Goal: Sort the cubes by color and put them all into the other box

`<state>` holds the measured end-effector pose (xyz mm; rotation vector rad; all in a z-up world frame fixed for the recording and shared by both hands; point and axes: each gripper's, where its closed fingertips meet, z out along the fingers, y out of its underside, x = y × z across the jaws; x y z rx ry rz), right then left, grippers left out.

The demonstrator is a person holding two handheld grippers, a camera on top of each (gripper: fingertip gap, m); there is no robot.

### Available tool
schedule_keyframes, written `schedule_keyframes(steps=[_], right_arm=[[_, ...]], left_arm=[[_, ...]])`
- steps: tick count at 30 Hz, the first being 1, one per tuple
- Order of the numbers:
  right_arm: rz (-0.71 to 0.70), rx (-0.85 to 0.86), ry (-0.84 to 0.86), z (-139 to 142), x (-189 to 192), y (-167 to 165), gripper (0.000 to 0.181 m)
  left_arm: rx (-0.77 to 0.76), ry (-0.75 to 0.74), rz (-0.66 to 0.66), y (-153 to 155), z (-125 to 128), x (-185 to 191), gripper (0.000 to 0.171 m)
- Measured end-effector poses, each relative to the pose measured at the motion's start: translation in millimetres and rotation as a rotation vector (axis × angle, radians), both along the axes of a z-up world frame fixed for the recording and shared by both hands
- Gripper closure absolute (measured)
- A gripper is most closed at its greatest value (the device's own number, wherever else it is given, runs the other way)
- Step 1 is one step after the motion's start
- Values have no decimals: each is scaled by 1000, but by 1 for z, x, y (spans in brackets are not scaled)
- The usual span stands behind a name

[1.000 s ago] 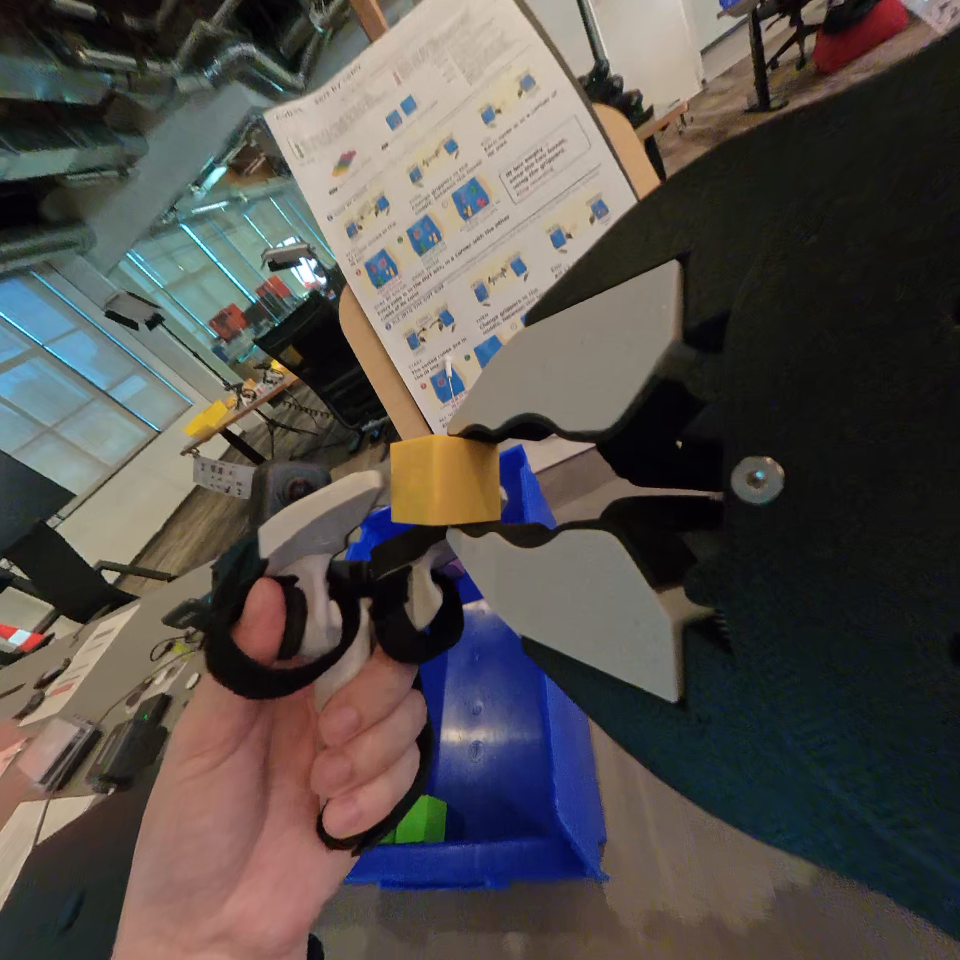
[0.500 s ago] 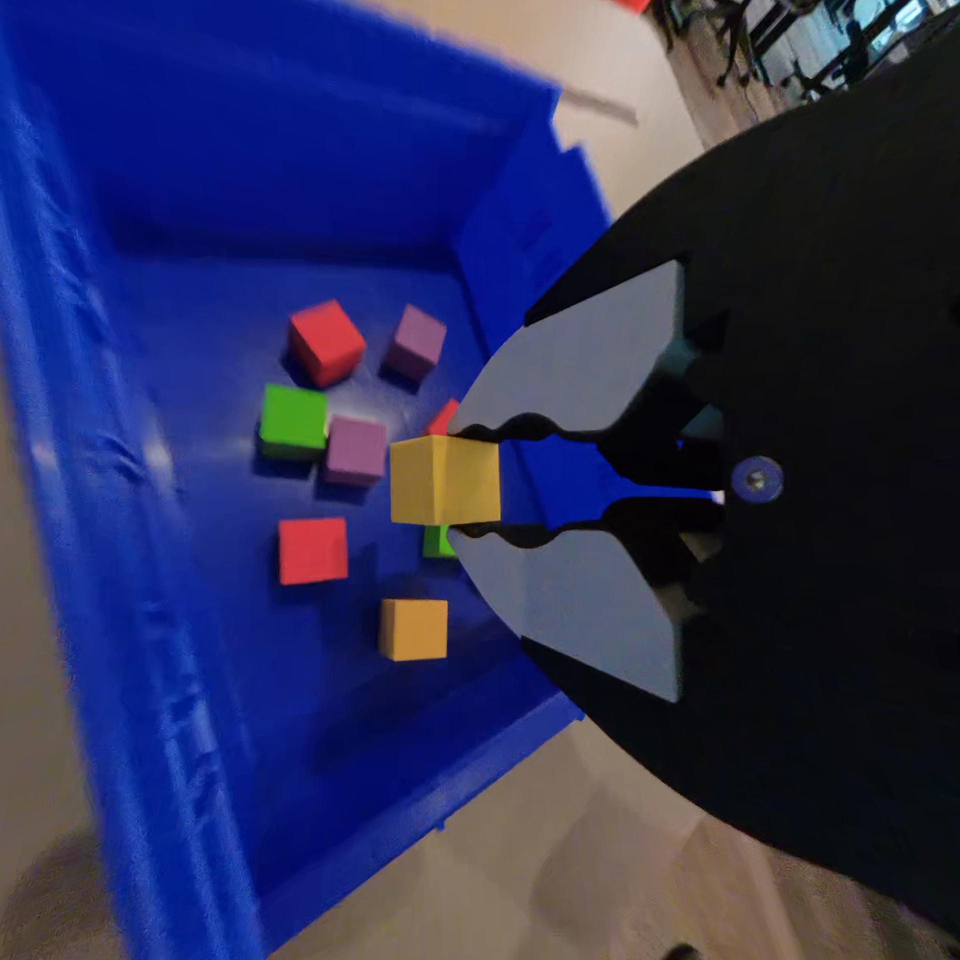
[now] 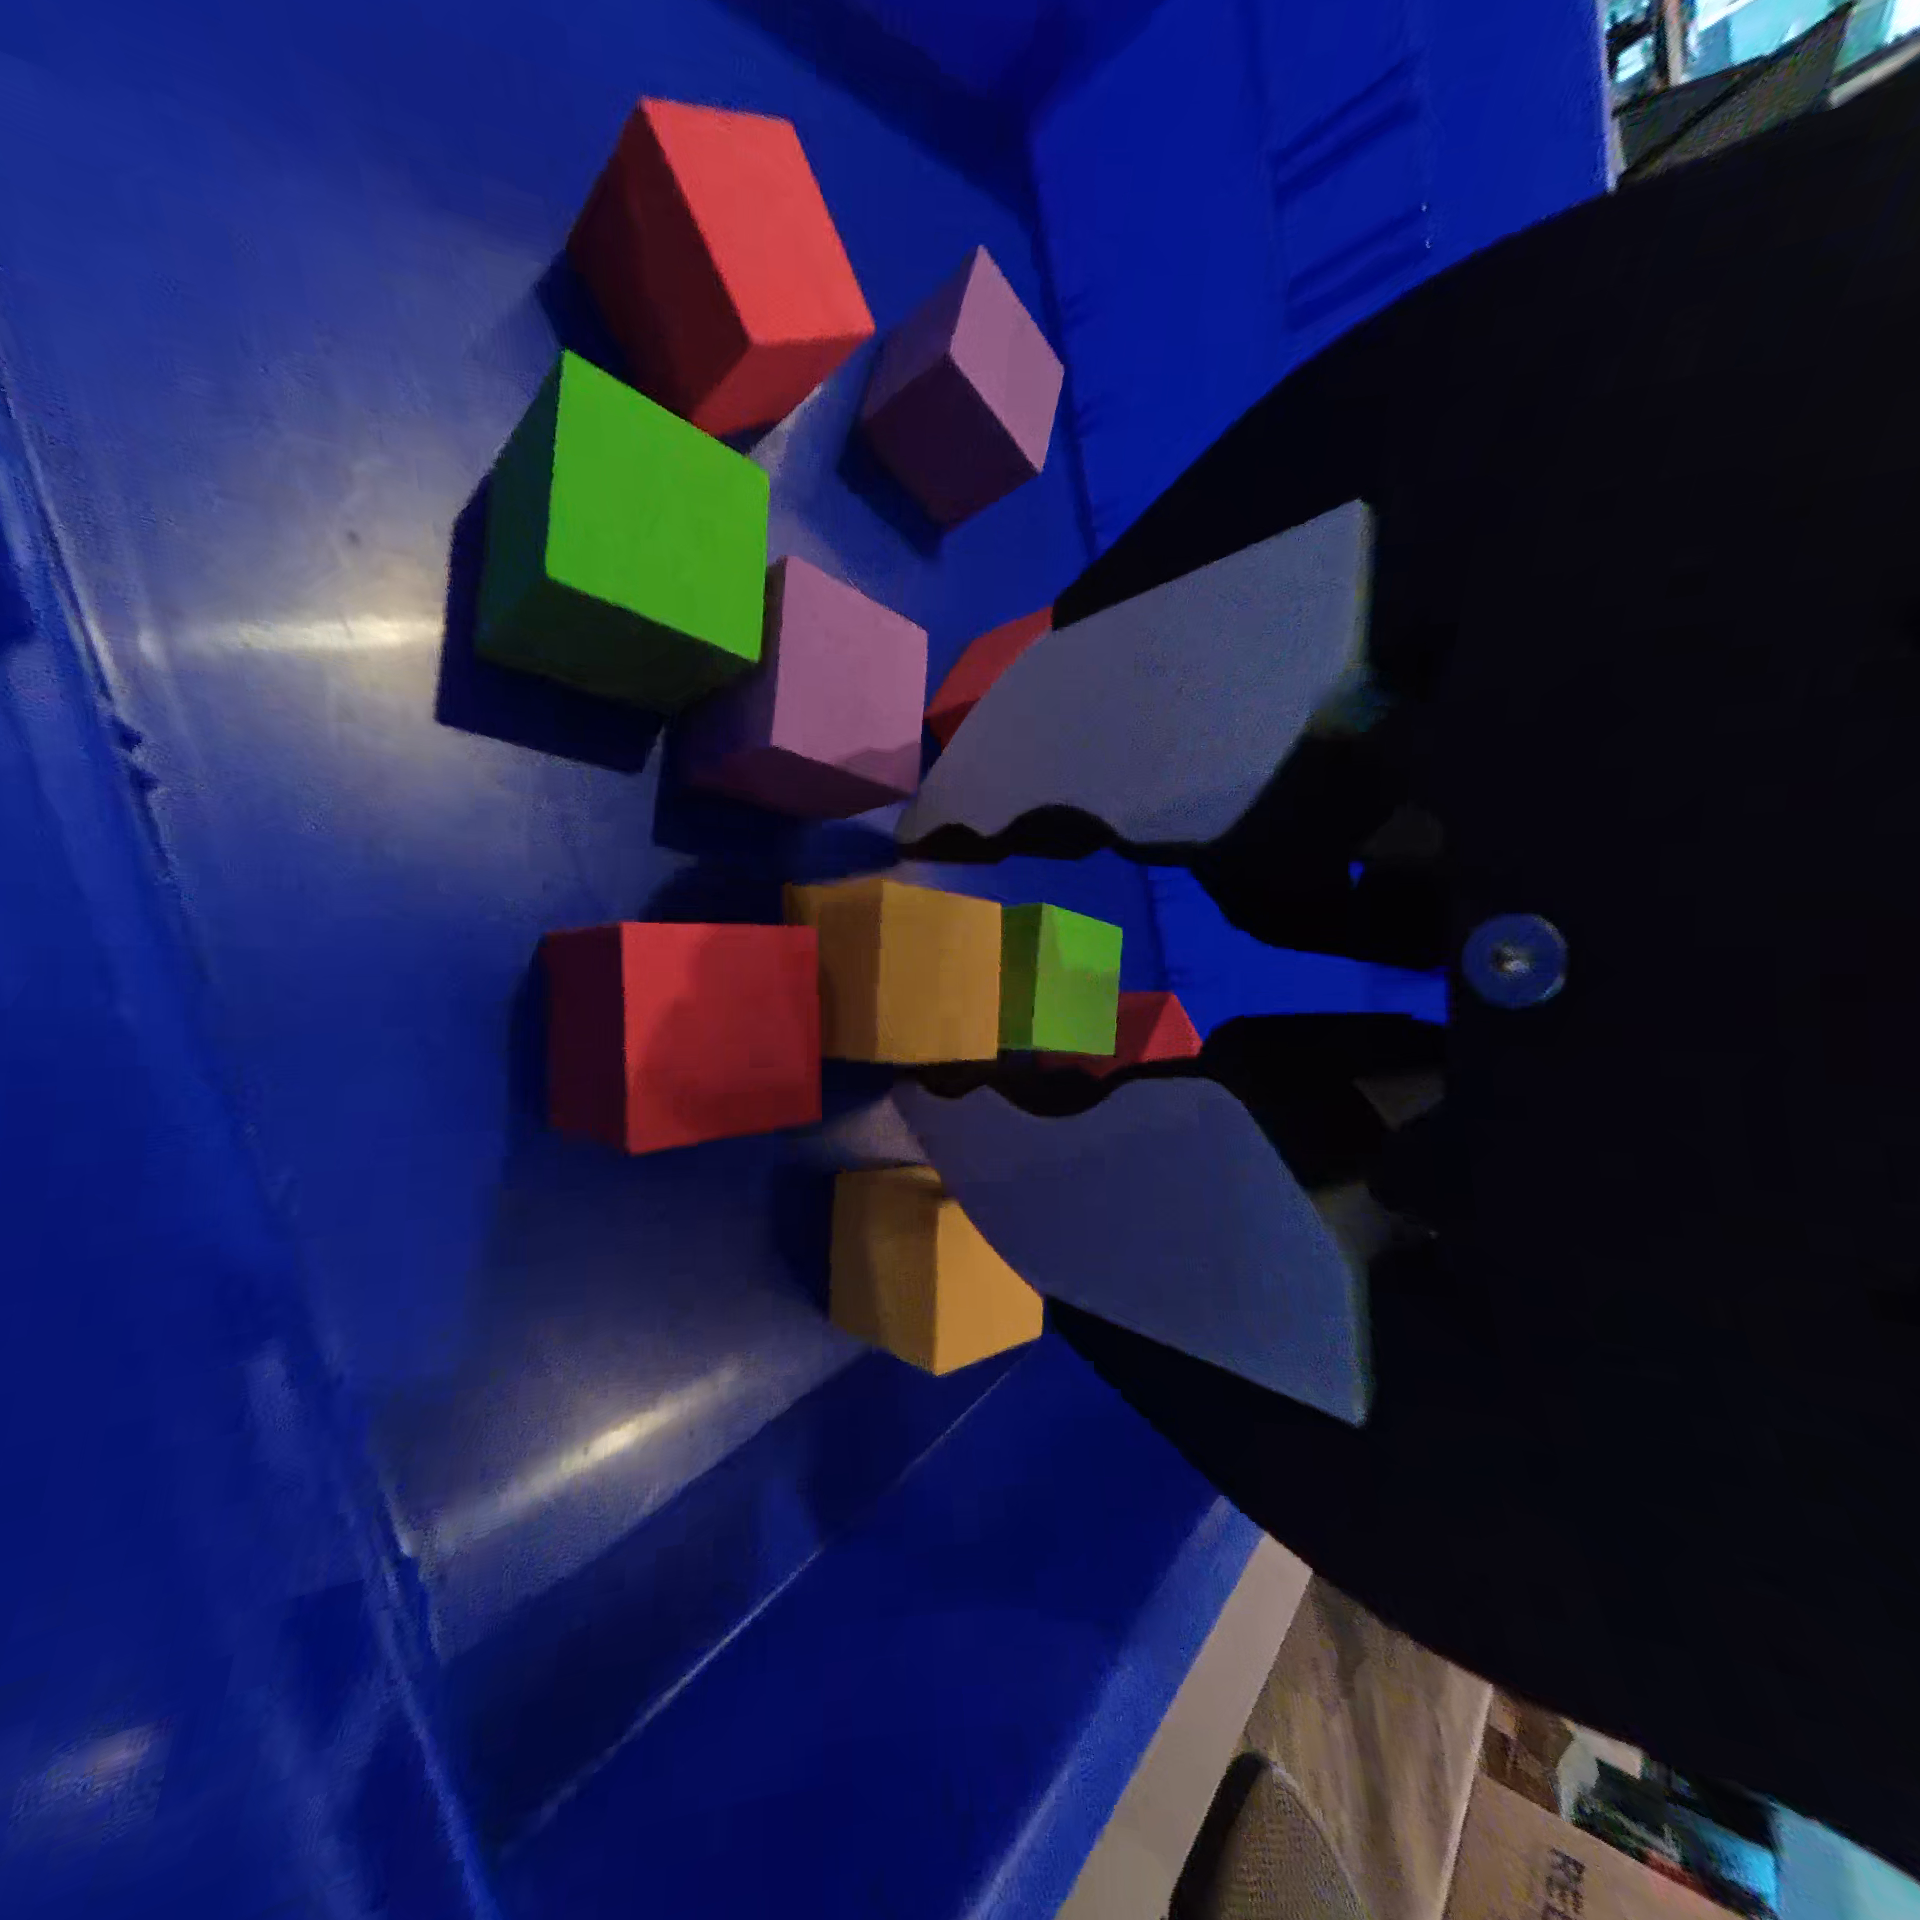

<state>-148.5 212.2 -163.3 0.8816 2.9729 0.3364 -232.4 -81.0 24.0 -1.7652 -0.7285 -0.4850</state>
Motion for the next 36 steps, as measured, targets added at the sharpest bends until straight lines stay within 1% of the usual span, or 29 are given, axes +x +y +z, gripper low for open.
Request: schedule_keyframes(steps=[2, 4, 7, 11, 14, 16, 18, 19, 20, 22, 23, 25, 26, 28, 32, 36], right_arm=[[-16, -11, 6, 1, -2, -1, 135], [-27, -34, 23, 8, -3, -2, 135], [-33, -42, 74, 28, -4, 1, 134], [3, -97, 223, 61, -11, -9, 135], [46, -124, 335, 81, -17, -18, 138], [75, -125, 397, 89, -21, -23, 138], [113, -119, 468, 95, -27, -27, 138], [126, -125, 487, 96, -28, -29, 138], [134, -135, 498, 96, -29, -32, 138], [144, -146, 510, 96, -30, -35, 138], [149, -153, 512, 96, -29, -36, 139], [150, -165, 511, 95, -28, -37, 139], [149, -170, 511, 95, -27, -37, 139], [144, -180, 512, 95, -25, -36, 140], [132, -196, 513, 95, -22, -30, 140], [130, -195, 511, 94, -21, -28, 141]], left_arm=[[-143, 49, 40, -11, -13, -6, 129], [-271, 81, 21, -20, -25, -4, 127], [-463, 120, -141, -29, -48, 12, 127], [-769, 267, -352, -54, -89, 12, 128], [-992, 414, -449, -71, -114, -5, 127], [-1057, 510, -446, -66, -117, -22, 127], [-1060, 605, -384, -50, -110, -44, 126], [-1023, 652, -385, -38, -106, -51, 123], [-972, 689, -410, -24, -105, -56, 123], [-882, 748, -501, 1, -108, -59, 119], [-874, 796, -533, 10, -112, -64, 119], [-928, 895, -585, 20, -124, -81, 116], [-954, 921, -612, 23, -129, -88, 114], [-952, 933, -652, 33, -136, -97, 111], [-857, 899, -716, 54, -138, -103, 112], [-887, 911, -807, 58, -144, -115, 113]])
